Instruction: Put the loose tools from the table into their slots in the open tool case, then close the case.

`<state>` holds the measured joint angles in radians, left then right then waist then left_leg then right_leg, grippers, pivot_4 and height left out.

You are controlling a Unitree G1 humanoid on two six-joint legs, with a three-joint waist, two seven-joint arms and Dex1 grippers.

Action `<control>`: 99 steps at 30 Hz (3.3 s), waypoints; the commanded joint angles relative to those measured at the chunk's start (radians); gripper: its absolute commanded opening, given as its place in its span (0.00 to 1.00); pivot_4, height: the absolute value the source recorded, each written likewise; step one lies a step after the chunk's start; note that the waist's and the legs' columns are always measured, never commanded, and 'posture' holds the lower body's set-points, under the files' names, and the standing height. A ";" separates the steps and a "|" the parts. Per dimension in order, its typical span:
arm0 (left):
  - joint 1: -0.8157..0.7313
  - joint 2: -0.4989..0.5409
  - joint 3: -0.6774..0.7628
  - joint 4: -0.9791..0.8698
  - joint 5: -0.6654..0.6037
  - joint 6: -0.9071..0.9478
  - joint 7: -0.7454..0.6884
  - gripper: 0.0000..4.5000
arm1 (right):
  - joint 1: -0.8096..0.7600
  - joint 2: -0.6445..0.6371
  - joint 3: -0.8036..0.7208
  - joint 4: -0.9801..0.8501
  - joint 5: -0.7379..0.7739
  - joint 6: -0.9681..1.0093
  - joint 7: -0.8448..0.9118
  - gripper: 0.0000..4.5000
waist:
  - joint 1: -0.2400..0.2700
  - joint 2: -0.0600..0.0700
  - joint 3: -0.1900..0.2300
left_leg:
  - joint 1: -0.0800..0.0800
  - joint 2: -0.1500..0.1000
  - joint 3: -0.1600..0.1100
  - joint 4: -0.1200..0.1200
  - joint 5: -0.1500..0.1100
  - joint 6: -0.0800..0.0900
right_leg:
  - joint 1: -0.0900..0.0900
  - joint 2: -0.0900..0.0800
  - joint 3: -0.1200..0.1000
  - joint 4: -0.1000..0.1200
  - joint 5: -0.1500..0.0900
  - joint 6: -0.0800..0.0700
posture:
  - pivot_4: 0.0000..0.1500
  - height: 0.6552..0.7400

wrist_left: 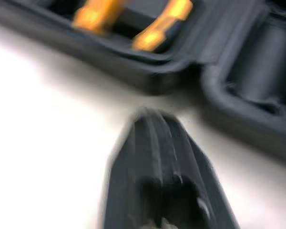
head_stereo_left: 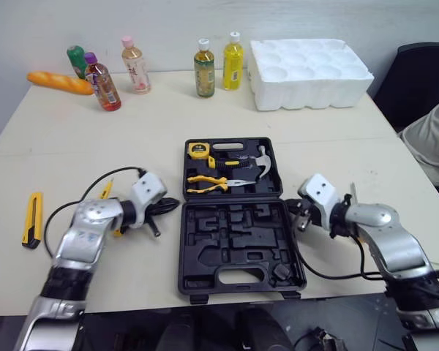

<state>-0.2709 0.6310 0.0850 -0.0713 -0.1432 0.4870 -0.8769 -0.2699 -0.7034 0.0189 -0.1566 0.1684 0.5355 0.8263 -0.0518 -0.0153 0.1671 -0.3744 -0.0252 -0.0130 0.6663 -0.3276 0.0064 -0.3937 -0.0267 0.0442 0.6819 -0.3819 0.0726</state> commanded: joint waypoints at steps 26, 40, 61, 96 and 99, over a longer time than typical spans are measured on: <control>0.655 0.342 0.919 0.588 -0.272 -0.232 -0.119 1.00 | 0.341 -0.442 -0.742 0.561 0.187 -0.183 0.272 0.99 | 0.021 0.004 0.002 | 0.010 0.000 -0.005 -0.007 -0.009 0.011 | 0.017 -0.004 -0.006 -0.025 0.001 -0.005 | 1.00 1.00; 0.612 0.311 0.808 0.406 -0.313 -0.223 -0.106 1.00 | 0.298 -0.423 -0.711 0.511 0.231 -0.189 0.278 0.99 | 0.017 0.008 0.005 | 0.011 0.000 -0.003 -0.009 -0.009 0.010 | 0.017 -0.004 -0.006 -0.024 0.001 -0.005 | 1.00 1.00; 0.214 0.272 0.177 0.036 -0.187 -0.104 -0.036 1.00 | -0.089 -0.196 -0.187 -0.436 0.711 0.277 0.136 0.99 | 0.025 0.008 0.005 | 0.003 0.000 -0.005 -0.004 -0.008 0.009 | 0.011 -0.002 -0.007 -0.022 0.002 -0.005 | 1.00 1.00; -0.418 0.301 -0.312 -0.175 -0.124 0.145 -0.239 0.24 | -0.009 -0.155 -0.129 -0.403 0.535 0.133 0.140 1.00 | 0.052 0.001 0.009 | -0.002 0.000 -0.006 0.000 -0.004 0.003 | 0.010 -0.002 -0.009 -0.020 0.002 -0.004 | 1.00 1.00; -0.522 0.233 -0.392 -0.141 -0.095 0.190 -0.255 0.24 | 0.064 -0.169 -0.178 -0.430 0.543 0.141 0.118 1.00 | 0.050 0.001 0.009 | -0.002 0.000 -0.006 0.002 -0.004 0.003 | 0.010 -0.001 -0.009 -0.019 0.002 -0.004 | 1.00 1.00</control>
<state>-0.7620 0.8654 -0.2886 -0.2129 -0.2606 0.6645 -1.1190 -0.2184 -0.8596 -0.1143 -0.5439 0.6924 0.6769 0.9551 -0.0014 -0.0143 0.1757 -0.3770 -0.0251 -0.0183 0.6682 -0.3320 0.0093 -0.3841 -0.0275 0.0361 0.6632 -0.3797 0.0690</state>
